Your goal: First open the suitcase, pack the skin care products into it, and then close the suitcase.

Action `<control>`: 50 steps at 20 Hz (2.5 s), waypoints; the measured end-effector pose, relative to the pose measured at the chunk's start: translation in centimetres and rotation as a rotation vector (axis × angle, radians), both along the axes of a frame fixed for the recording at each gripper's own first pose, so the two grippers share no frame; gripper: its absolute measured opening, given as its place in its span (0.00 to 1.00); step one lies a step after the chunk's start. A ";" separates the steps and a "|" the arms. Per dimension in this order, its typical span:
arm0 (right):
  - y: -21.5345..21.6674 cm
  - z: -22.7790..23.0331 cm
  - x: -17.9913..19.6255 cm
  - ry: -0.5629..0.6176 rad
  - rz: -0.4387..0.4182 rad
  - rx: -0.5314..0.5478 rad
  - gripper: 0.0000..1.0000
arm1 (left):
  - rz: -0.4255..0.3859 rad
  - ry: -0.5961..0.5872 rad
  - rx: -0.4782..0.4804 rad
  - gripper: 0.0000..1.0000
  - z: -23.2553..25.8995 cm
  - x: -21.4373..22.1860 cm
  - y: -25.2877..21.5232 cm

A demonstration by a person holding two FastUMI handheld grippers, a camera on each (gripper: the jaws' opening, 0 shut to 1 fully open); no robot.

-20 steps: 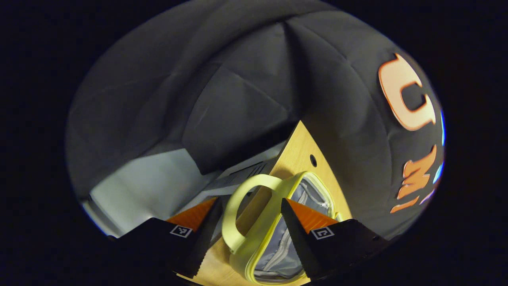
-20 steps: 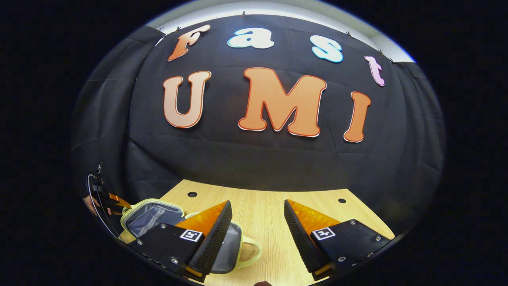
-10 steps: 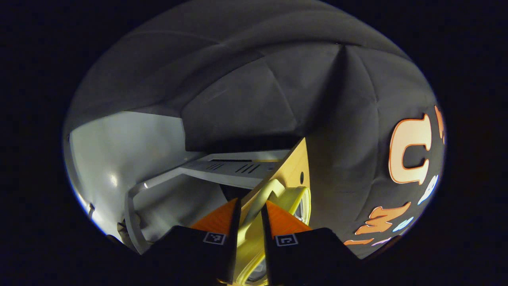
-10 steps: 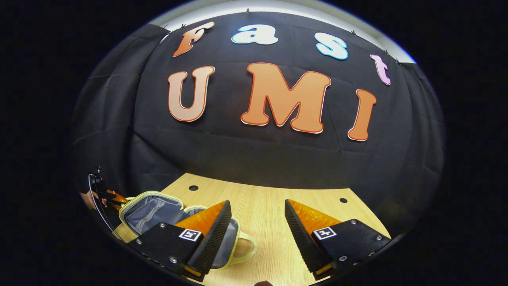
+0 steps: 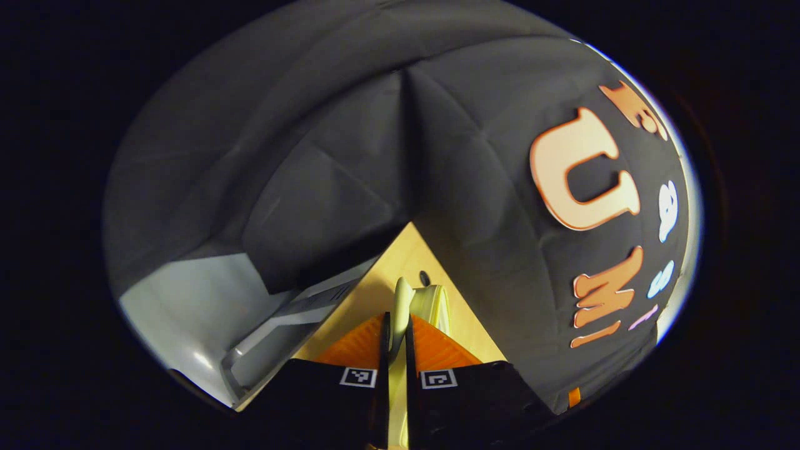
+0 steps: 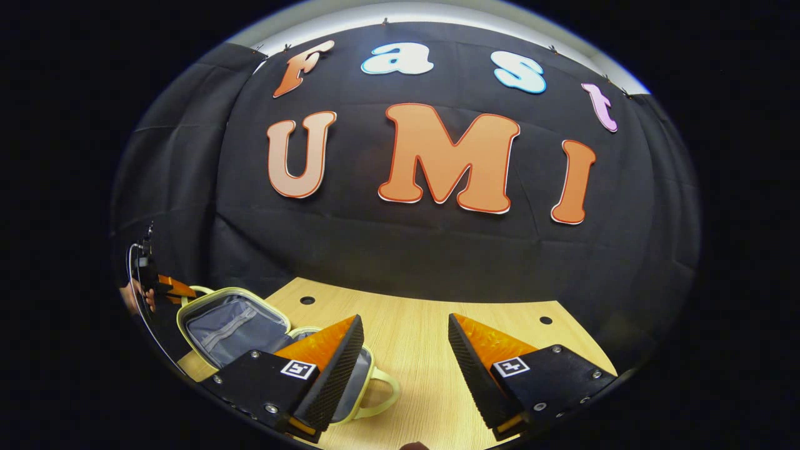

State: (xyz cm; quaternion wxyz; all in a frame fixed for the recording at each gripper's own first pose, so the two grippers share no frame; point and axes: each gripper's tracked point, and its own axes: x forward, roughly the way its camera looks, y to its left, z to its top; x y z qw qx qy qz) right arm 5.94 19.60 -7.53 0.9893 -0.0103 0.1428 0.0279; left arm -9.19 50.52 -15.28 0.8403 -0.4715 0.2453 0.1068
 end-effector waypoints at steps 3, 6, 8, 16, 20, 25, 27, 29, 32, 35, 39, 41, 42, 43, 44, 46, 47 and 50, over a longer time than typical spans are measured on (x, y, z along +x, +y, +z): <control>-0.8 0.1 0.5 -0.013 0.021 0.008 0.88 | -0.021 -0.058 0.039 0.11 4.0 0.6 -1.9; -1.6 0.3 0.9 -0.031 0.048 0.019 0.88 | -0.050 -0.108 0.077 0.12 7.4 0.9 -4.3; -2.2 0.1 1.2 -0.036 0.067 0.023 0.88 | -0.077 -0.136 0.108 0.12 9.6 1.5 -6.7; -5.0 -0.3 2.1 -0.057 0.137 0.061 0.88 | -0.176 -0.222 0.168 0.12 16.0 3.3 -17.6; -6.6 -0.6 2.2 -0.063 0.162 0.083 0.88 | -0.237 -0.253 0.165 0.12 17.3 3.9 -23.6; -8.3 -1.2 2.2 -0.059 0.177 0.103 0.88 | -0.340 -0.258 0.157 0.12 17.0 4.8 -31.6; -9.0 -1.3 2.2 -0.060 0.182 0.105 0.88 | -0.374 -0.252 0.145 0.12 16.3 5.0 -34.4; -9.5 -1.5 2.1 -0.060 0.185 0.110 0.88 | -0.405 -0.241 0.135 0.12 15.5 5.2 -36.8; -10.1 -1.9 1.9 -0.051 0.187 0.118 0.88 | -0.446 -0.219 0.108 0.12 14.1 5.5 -39.8; -10.5 -2.4 1.7 -0.043 0.197 0.111 0.88 | -0.508 -0.185 0.110 0.12 12.4 5.2 -43.1; -11.3 -3.1 1.7 -0.026 0.192 0.125 0.88 | -0.580 -0.123 0.126 0.12 10.0 5.3 -46.7; -11.6 -3.3 1.8 -0.022 0.189 0.130 0.88 | -0.605 -0.096 0.135 0.12 9.0 5.1 -47.6; -11.9 -3.4 1.8 -0.022 0.187 0.127 0.88 | -0.617 -0.083 0.136 0.12 8.5 5.1 -48.3; -12.1 -3.5 1.8 -0.021 0.188 0.126 0.88 | -0.624 -0.070 0.140 0.12 7.9 5.0 -49.0; -12.3 -3.7 1.8 -0.017 0.184 0.124 0.88 | -0.632 -0.061 0.143 0.12 7.5 5.0 -49.3; -12.7 -4.0 1.7 -0.009 0.182 0.125 0.88 | -0.642 -0.031 0.149 0.12 6.3 4.9 -50.2; -12.7 -4.1 1.7 -0.007 0.183 0.127 0.88 | -0.650 -0.015 0.161 0.12 5.7 4.8 -50.5; -12.8 -4.5 1.7 -0.002 0.186 0.126 0.88 | -0.682 0.033 0.216 0.12 3.8 4.7 -51.4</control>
